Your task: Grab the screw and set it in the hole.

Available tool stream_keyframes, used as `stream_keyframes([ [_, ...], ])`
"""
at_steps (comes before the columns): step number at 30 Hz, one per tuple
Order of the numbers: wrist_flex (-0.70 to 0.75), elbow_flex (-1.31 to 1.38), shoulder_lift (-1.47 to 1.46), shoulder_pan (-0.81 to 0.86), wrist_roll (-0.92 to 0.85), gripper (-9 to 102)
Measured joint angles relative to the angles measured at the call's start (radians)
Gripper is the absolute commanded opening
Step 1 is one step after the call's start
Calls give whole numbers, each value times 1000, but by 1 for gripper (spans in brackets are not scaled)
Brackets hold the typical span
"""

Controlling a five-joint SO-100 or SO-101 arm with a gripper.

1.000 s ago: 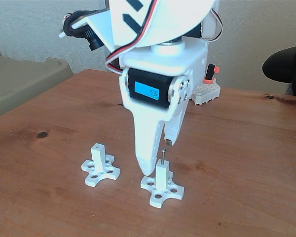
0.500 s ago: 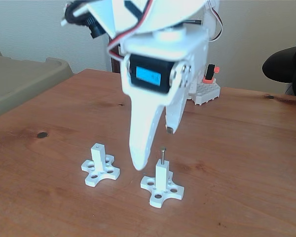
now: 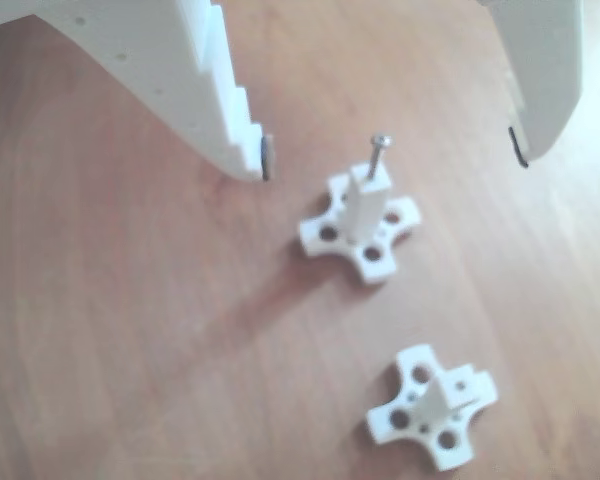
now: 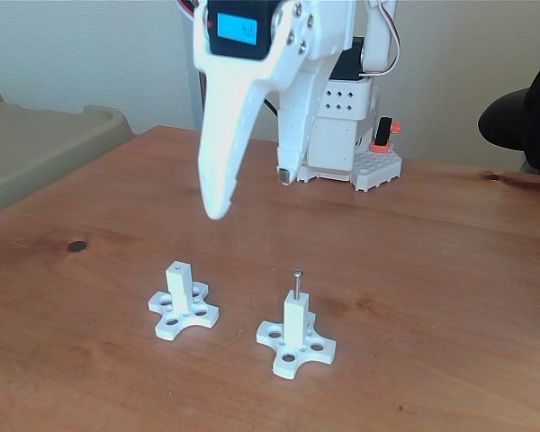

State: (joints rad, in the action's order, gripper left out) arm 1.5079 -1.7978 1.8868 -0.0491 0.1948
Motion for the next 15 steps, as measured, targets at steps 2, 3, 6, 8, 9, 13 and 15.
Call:
stream_keyframes([
  [2,-35,-67,69,14,-8,17],
  [3,-52,-95,98,18,-11,14],
  [6,-106,-210,206,32,-23,4],
  [8,-126,-264,252,40,-29,-4],
  [9,-141,-302,282,48,-32,-4],
  [13,-176,-440,397,71,-35,-4],
  [15,-186,-469,425,74,-35,-4],
])
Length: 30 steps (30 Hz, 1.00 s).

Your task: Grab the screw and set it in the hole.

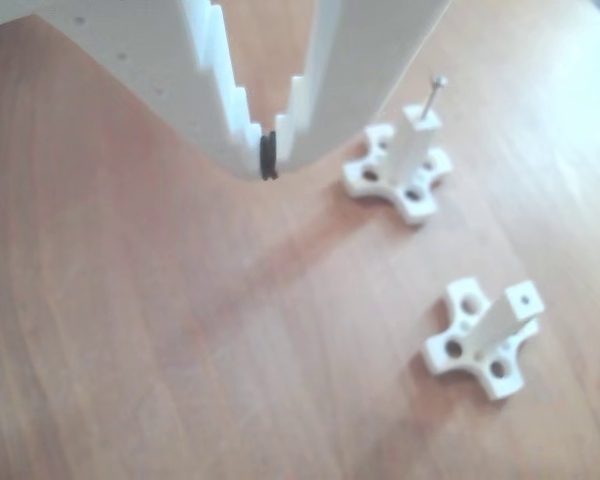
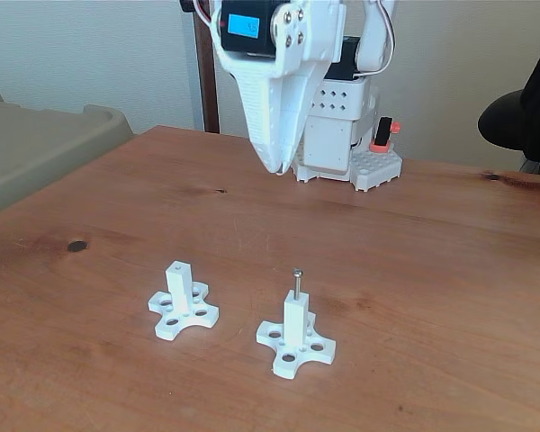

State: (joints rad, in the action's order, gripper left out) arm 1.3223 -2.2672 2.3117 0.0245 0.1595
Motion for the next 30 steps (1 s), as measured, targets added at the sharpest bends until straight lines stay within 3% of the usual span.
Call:
stream_keyframes([
  [19,-199,-514,479,17,-21,-4],
  [30,-173,-663,762,49,-57,-4],
])
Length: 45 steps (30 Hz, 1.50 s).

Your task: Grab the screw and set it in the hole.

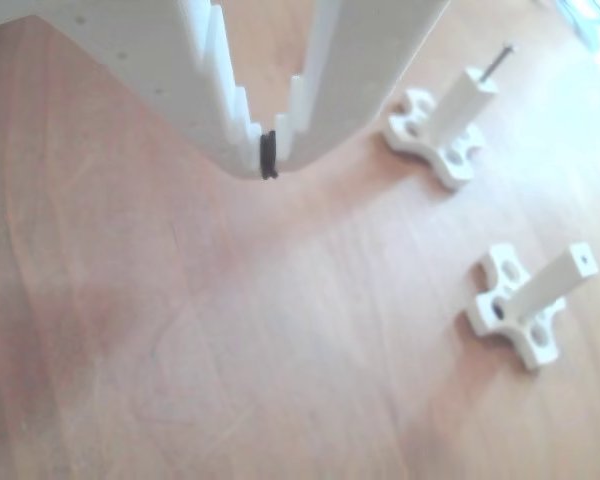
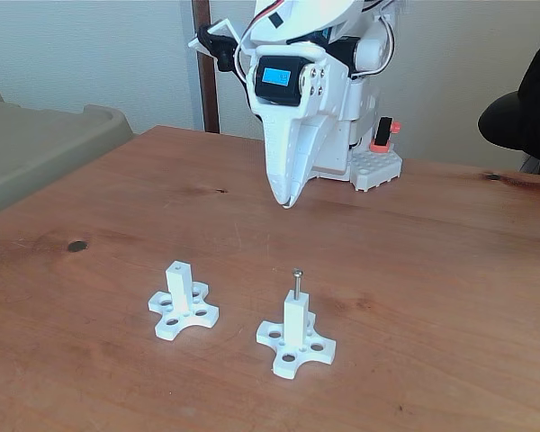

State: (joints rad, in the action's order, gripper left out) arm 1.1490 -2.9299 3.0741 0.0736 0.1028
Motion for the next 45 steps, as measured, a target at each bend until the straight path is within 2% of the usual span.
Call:
stream_keyframes([
  [17,94,-72,364,43,-35,-4],
  [45,101,-77,374,14,-81,-4],
])
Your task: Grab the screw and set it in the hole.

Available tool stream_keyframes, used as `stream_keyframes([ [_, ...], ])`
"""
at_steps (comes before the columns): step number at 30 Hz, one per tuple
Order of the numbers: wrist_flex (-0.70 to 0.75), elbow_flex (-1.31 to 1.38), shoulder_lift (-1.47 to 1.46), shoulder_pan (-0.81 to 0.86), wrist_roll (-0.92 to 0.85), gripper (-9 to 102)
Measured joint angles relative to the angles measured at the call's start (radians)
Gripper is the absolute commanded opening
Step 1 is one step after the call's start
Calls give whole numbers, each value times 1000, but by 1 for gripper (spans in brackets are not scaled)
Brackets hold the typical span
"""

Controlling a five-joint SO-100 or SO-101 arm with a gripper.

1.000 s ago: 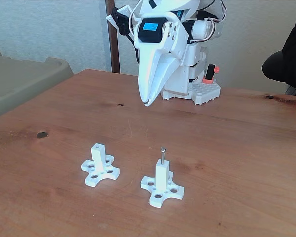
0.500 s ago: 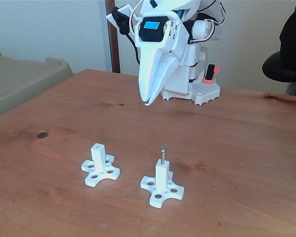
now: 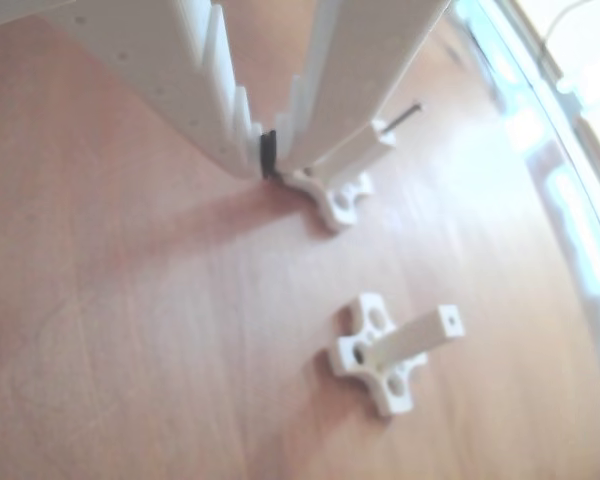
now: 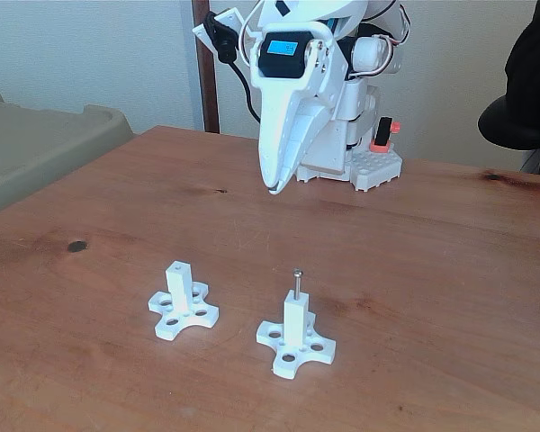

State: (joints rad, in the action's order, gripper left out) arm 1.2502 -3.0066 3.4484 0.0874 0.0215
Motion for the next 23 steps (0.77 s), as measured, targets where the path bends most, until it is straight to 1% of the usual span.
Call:
stream_keyframes([
  [23,2,0,0,-14,-6,-4],
])
